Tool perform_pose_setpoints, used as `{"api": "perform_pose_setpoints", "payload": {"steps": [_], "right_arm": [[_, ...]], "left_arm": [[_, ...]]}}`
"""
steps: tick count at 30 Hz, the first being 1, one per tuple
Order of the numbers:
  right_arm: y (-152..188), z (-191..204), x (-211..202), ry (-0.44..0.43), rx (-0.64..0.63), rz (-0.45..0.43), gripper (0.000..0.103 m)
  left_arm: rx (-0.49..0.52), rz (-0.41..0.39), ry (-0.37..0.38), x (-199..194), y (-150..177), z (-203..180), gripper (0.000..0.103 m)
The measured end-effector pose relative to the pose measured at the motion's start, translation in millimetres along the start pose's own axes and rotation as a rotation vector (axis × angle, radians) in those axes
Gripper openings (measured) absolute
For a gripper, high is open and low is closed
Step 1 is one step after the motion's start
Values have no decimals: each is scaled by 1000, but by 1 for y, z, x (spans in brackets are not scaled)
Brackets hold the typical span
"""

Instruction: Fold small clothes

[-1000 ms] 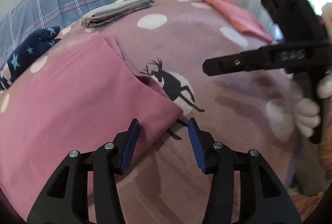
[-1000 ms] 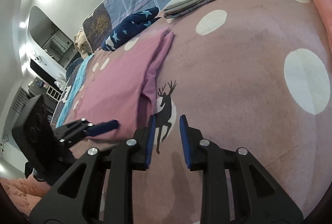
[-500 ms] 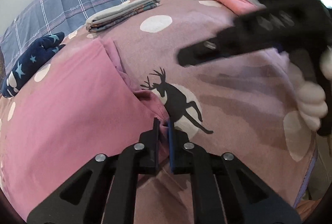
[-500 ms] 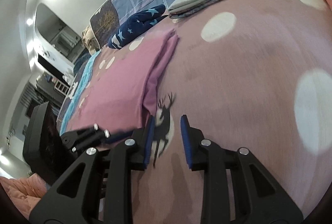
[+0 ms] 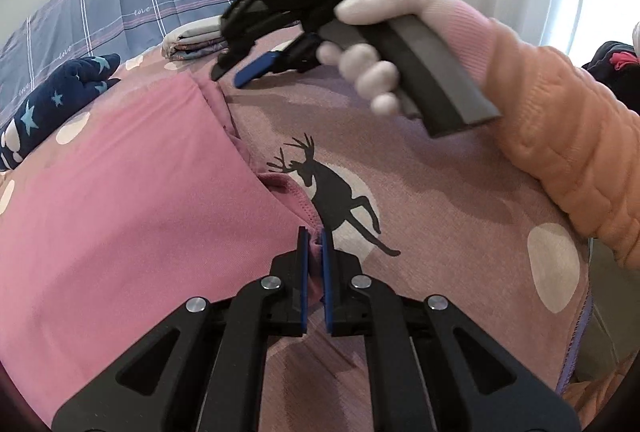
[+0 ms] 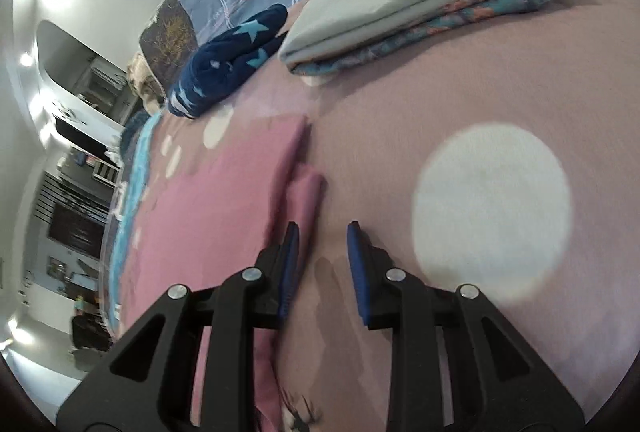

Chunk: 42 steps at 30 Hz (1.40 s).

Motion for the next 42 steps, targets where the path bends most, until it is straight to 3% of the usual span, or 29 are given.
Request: {"api": "perform_pose_setpoints", "payload": {"steps": [5, 7, 8, 10, 14, 16, 19, 23, 26, 32, 33, 35, 37, 40, 42], "right_arm": [[-6, 10, 23, -16, -44, 45, 26], [-9, 14, 22, 18, -54, 15, 3], [-14, 22, 9, -6, -78, -58, 3], [-18, 36, -3, -27, -116, -115, 2], [-25, 24, 35, 141, -170, -38, 2], [-23, 6, 49, 94, -137, -35, 2], [-23, -1, 39, 33, -89, -50, 1], [-20, 6, 9, 94, -90, -103, 9], [-3, 11, -17, 21, -93, -107, 9], [63, 19, -44, -33, -137, -17, 9], [79, 22, -47, -56, -145, -1, 11], [107, 27, -48, -59, -152, 43, 32], [127, 30, -47, -44, -146, 77, 43], [148, 32, -51, -90, -99, 84, 44], [155, 32, -49, -119, -63, 96, 46]], "left_arm": [[-22, 1, 42, 0, -2, 5, 4], [-19, -5, 64, -3, -3, 5, 4], [-11, -7, 70, -4, -4, 4, 4], [7, -6, 81, -3, -4, 2, 4], [25, 26, 101, 9, 0, 2, 3], [28, 26, 101, 9, 0, 2, 4], [43, 23, 112, 8, 1, -1, 4], [68, 21, 108, 8, 2, -4, 4], [56, 19, 124, 6, 2, -3, 4], [27, -3, 196, -18, 3, 0, 9], [29, -9, 176, -23, 4, 1, 11], [50, -22, 94, -33, 8, 8, 19], [61, -20, 18, -37, 15, 19, 34], [56, 23, -54, -32, 27, 33, 37], [60, 52, -58, -23, 34, 34, 39]]}}
Point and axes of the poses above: each gripper's, at about its wrist camera, not at the fingertips, and x roughly the way its jaws point, z to its left, y to its underside, the point moved 3 cm from there along x, roughly the way its jaws point, and after that the axes turned 2 degrees about -x, right-handed, at the moved point
